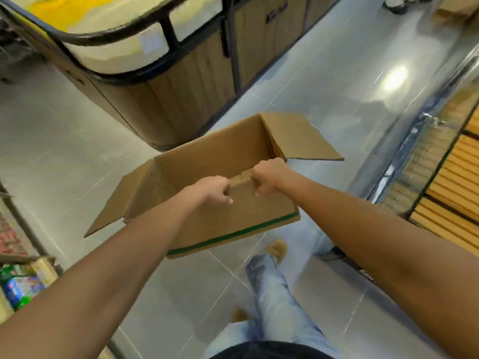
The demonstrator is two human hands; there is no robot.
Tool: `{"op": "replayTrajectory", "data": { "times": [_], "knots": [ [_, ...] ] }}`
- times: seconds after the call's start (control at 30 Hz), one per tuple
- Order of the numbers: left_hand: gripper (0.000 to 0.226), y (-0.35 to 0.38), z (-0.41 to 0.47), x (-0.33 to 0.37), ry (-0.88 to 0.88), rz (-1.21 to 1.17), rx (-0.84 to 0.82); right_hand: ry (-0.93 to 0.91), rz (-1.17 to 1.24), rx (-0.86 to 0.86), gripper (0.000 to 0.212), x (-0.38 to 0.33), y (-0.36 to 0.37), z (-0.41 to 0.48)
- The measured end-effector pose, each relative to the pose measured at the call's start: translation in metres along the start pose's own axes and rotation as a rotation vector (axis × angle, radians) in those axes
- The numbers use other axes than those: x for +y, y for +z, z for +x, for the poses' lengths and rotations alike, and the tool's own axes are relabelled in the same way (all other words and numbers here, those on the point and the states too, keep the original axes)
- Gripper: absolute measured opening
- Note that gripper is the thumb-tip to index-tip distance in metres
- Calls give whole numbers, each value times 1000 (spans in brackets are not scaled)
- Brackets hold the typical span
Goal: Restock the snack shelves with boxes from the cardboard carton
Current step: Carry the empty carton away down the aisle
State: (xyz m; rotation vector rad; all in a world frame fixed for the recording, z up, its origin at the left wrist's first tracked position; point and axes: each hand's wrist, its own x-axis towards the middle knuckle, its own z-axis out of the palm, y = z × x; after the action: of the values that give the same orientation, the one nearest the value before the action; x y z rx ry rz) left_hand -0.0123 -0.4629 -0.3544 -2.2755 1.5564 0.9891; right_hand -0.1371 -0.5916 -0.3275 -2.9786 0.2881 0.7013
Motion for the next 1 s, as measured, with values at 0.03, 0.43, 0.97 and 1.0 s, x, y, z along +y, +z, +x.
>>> {"op": "replayTrajectory", "data": {
  "times": [0.03, 0.43, 0.97, 1.0],
  "knots": [
    [21, -9, 22, 5, 32, 28, -18, 29, 19, -8, 35, 18, 4, 7],
    [28, -71, 225, 73, 216, 180, -125, 327, 226, -100, 37, 193, 49, 56],
    [26, -37, 428, 102, 440, 377, -212, 512, 405, -119, 28, 304, 187, 127],
    [28, -32, 438, 102, 447, 392, -218, 522, 418, -107, 27, 306, 196, 130]
  ]
}}
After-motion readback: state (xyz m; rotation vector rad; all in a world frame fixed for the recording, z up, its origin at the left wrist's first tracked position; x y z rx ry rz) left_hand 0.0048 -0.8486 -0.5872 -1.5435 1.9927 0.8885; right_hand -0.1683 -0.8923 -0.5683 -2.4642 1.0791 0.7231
